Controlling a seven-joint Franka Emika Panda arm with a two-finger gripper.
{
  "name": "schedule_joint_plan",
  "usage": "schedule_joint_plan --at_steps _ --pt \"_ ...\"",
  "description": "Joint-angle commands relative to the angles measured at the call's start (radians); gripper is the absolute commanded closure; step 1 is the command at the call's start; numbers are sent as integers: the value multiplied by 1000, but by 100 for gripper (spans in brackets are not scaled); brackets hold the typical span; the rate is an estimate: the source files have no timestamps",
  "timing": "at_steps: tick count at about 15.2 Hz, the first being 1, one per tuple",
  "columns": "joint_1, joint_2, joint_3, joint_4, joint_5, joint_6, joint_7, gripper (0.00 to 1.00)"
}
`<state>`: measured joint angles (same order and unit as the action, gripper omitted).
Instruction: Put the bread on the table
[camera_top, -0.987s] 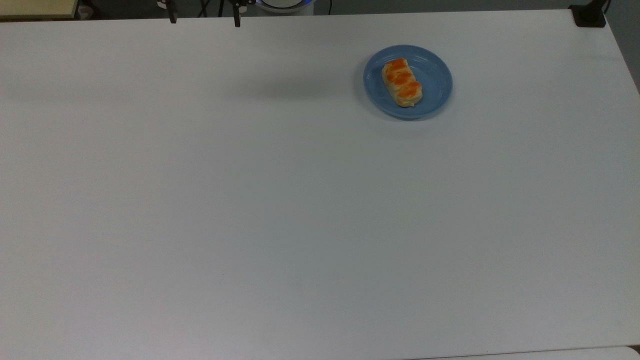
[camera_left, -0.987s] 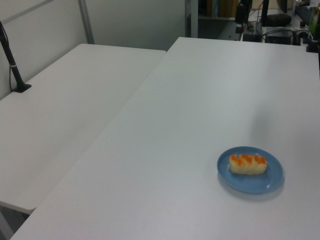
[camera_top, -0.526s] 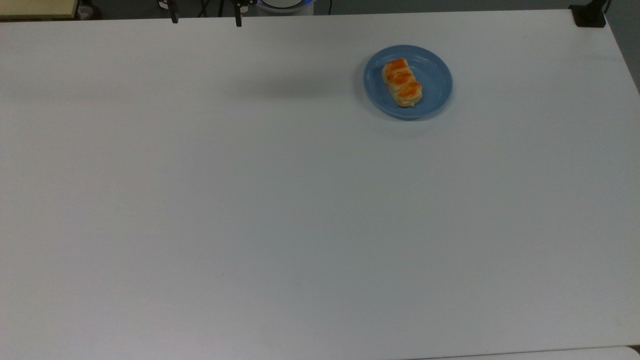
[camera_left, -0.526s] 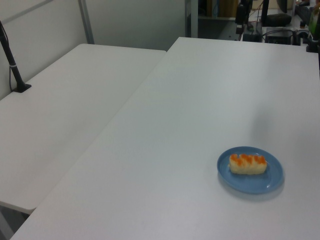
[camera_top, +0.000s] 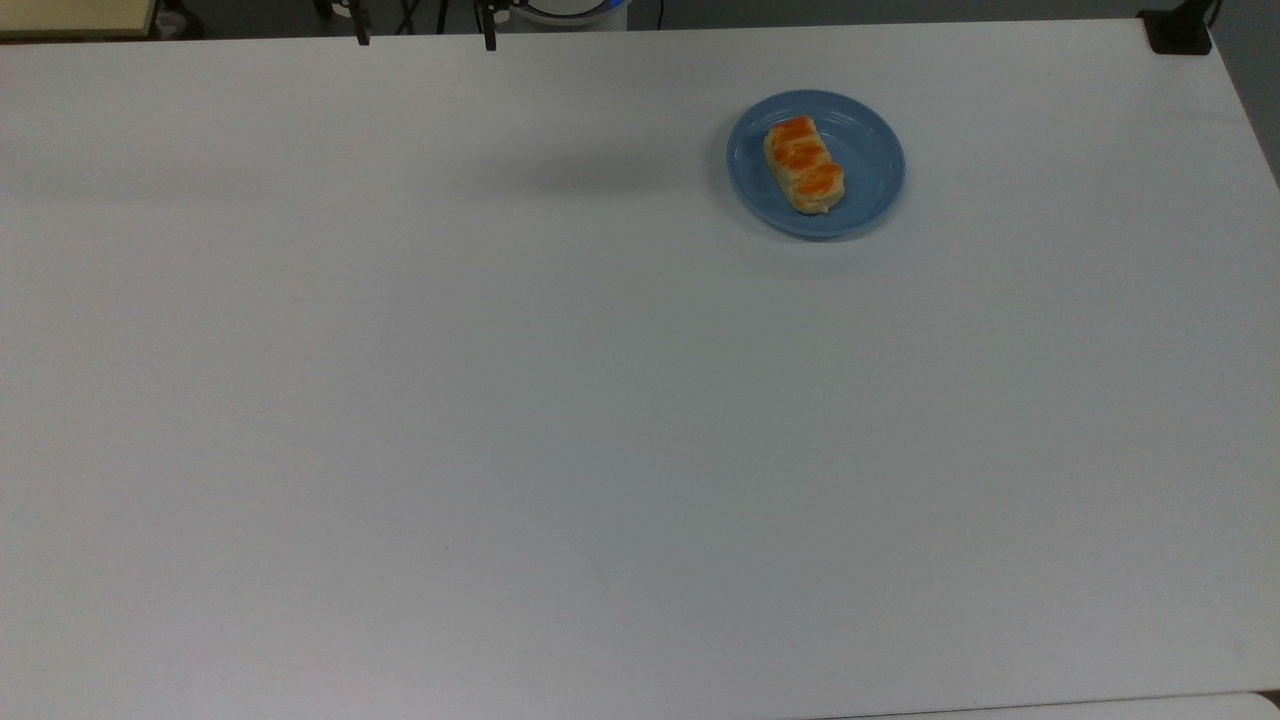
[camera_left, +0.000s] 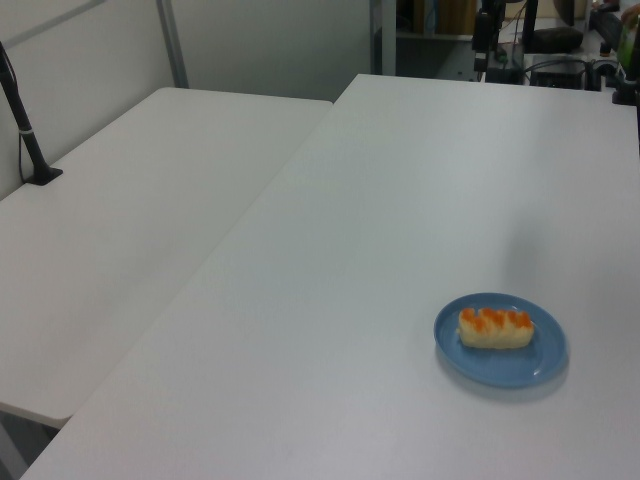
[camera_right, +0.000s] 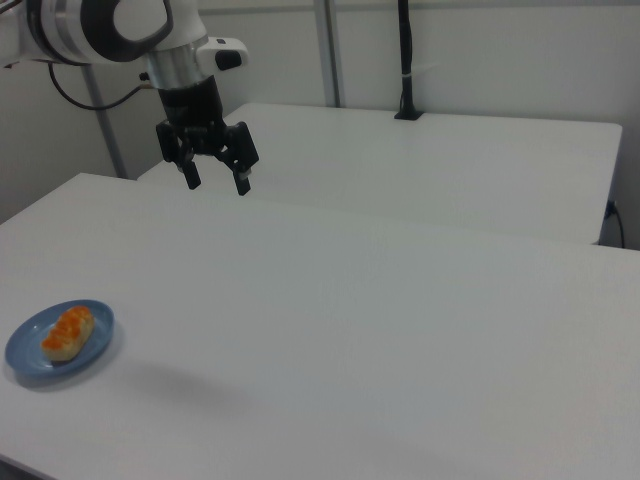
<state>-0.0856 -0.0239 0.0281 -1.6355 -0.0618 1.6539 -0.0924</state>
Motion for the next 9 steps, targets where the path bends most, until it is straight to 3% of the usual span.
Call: schedule_joint_plan --at_steps 1,9 --pt "7 -10 -8 -1 0 -25 -53 0" --pt "3 -5 -13 -3 -3 -34 -132 0"
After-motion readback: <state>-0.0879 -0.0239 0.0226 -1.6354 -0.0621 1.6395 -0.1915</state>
